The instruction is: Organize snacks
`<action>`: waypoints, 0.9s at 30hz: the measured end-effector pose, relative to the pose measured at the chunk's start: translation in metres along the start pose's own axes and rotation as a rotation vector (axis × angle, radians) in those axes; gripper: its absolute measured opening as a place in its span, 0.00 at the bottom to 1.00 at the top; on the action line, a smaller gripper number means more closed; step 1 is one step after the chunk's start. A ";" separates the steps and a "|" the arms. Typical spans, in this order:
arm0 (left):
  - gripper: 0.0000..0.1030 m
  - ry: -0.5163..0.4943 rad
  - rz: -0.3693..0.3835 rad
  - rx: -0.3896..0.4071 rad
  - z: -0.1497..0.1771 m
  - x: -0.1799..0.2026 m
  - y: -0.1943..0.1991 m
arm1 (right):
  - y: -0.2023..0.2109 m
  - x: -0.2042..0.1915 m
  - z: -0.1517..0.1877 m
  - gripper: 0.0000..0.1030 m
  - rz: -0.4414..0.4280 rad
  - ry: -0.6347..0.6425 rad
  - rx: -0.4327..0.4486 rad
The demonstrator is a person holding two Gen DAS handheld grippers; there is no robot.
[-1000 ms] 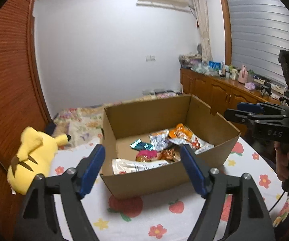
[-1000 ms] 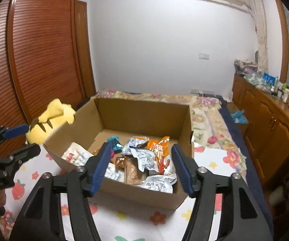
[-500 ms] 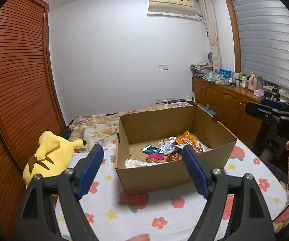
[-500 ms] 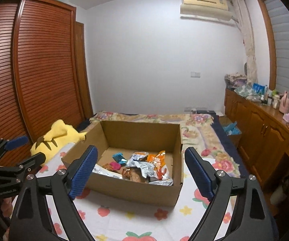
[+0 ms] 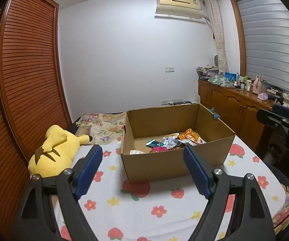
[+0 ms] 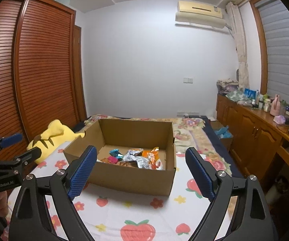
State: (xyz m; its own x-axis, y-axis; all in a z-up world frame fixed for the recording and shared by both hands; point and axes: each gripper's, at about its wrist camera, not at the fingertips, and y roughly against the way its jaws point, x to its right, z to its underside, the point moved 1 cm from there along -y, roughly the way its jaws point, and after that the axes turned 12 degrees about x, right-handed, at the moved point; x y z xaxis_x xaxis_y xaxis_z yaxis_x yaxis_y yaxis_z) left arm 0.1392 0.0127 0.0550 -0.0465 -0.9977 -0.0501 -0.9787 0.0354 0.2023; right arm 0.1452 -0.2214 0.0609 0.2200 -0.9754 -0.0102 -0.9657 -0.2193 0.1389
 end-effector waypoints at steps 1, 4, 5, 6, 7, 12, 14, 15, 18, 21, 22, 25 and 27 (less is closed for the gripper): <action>0.81 0.000 -0.002 -0.001 0.001 0.000 0.001 | 0.003 0.000 0.002 0.89 0.002 0.003 0.000; 0.81 0.002 -0.008 0.001 0.006 0.000 0.008 | 0.007 -0.002 0.007 0.89 0.003 0.004 -0.004; 0.81 0.005 -0.011 0.001 0.007 0.000 0.010 | 0.009 -0.003 0.009 0.89 0.005 0.003 -0.003; 0.81 0.008 -0.016 0.003 0.009 -0.001 0.013 | 0.010 -0.003 0.010 0.89 0.006 0.002 -0.003; 0.81 0.012 -0.019 0.005 0.010 -0.001 0.015 | 0.011 -0.004 0.013 0.89 0.006 0.000 -0.003; 0.81 0.025 -0.026 0.011 0.018 -0.004 0.027 | 0.019 -0.008 0.022 0.89 0.016 0.007 -0.005; 0.81 0.022 -0.035 0.013 0.021 -0.005 0.030 | 0.023 -0.010 0.026 0.89 0.020 0.004 -0.006; 0.81 0.021 -0.035 0.012 0.021 -0.004 0.031 | 0.024 -0.010 0.027 0.89 0.019 -0.001 -0.008; 0.81 0.023 -0.032 0.013 0.024 -0.005 0.033 | 0.027 -0.011 0.031 0.89 0.021 -0.009 -0.011; 0.81 0.019 -0.034 0.013 0.025 -0.004 0.033 | 0.028 -0.011 0.033 0.89 0.033 -0.006 -0.015; 0.81 0.019 -0.035 0.014 0.025 -0.004 0.033 | 0.028 -0.010 0.034 0.89 0.032 -0.011 -0.017; 0.81 0.021 -0.037 0.013 0.026 -0.004 0.032 | 0.030 -0.008 0.035 0.89 0.029 -0.021 -0.020; 0.81 0.023 -0.037 0.011 0.027 -0.003 0.032 | 0.030 -0.008 0.036 0.89 0.029 -0.019 -0.019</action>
State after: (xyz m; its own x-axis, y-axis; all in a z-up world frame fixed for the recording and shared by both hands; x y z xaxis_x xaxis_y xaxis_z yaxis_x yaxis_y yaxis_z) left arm 0.1030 0.0188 0.0351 -0.0054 -0.9994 -0.0352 -0.9819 -0.0014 0.1896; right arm 0.1093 -0.2204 0.0296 0.1888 -0.9817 -0.0251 -0.9688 -0.1904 0.1587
